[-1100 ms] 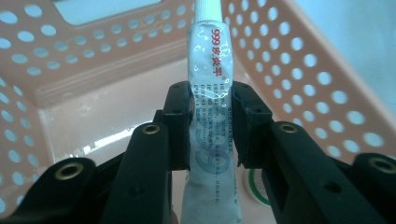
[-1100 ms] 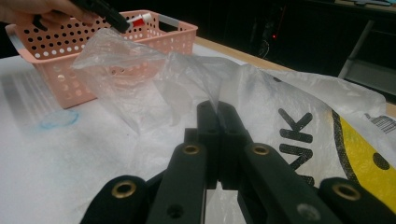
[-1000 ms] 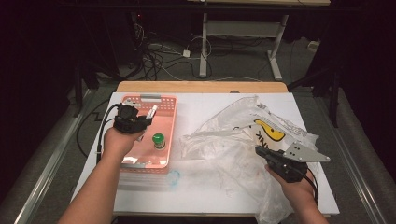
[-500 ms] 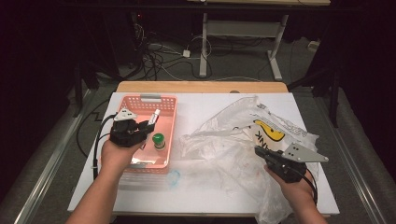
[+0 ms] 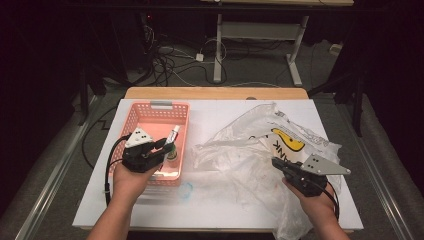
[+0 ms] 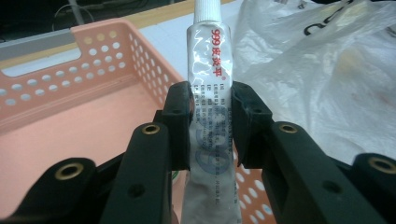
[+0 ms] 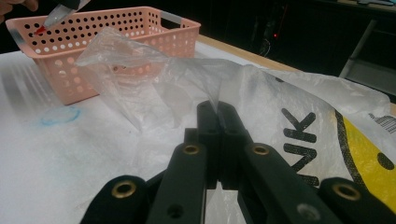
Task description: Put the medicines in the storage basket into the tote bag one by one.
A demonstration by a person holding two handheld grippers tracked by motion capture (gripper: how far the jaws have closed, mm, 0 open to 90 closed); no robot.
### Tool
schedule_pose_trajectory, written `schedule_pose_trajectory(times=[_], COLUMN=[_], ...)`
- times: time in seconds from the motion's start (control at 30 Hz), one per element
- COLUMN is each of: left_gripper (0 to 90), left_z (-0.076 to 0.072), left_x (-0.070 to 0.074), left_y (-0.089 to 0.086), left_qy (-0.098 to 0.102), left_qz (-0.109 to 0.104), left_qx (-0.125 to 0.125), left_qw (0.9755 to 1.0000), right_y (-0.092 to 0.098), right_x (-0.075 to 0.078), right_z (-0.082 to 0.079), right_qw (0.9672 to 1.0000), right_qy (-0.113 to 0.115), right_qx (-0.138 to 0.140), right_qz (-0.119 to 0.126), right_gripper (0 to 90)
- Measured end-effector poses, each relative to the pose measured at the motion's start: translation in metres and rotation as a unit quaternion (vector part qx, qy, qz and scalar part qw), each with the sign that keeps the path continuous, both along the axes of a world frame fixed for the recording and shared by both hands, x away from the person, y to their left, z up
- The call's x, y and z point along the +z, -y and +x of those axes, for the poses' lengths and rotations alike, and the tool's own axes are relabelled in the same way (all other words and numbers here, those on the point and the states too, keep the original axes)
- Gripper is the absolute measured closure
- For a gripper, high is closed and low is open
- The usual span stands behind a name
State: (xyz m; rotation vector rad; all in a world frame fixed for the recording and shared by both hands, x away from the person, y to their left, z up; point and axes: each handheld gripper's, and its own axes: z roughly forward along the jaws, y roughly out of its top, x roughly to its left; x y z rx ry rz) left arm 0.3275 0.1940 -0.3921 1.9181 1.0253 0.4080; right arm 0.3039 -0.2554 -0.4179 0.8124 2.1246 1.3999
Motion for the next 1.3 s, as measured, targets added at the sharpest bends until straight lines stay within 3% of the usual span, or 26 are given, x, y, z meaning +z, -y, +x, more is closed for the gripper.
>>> schedule_pose_trajectory(times=[0.2, 0.43, 0.73, 1.1, 1.3], left_gripper=[68.6, 68.6, 68.6, 68.6, 68.5], left_z=[-0.01, -0.018, -0.026, -0.033, -0.034], left_x=[0.004, -0.002, -0.004, -0.007, -0.013], left_y=[0.008, 0.026, 0.053, 0.073, 0.085], left_qy=[0.01, 0.001, 0.001, 0.007, 0.0], left_qz=[-0.007, -0.01, -0.017, -0.023, -0.018], left_qx=[-0.013, -0.041, -0.08, -0.11, -0.125], left_qw=[0.9998, 0.9991, 0.9966, 0.9936, 0.992], right_y=[0.0, -0.002, -0.003, -0.005, -0.006], right_x=[-0.001, 0.0, 0.0, 0.002, 0.004], right_z=[0.001, 0.0, 0.001, 0.001, 0.001], right_qw=[1.0, 1.0, 1.0, 1.0, 0.9999], right_qy=[-0.004, 0.0, -0.003, 0.002, 0.004], right_qx=[0.001, 0.004, 0.005, 0.006, 0.005], right_qz=[0.002, 0.004, 0.005, 0.007, 0.009], right_gripper=[90.0, 90.0, 90.0, 90.0, 90.0])
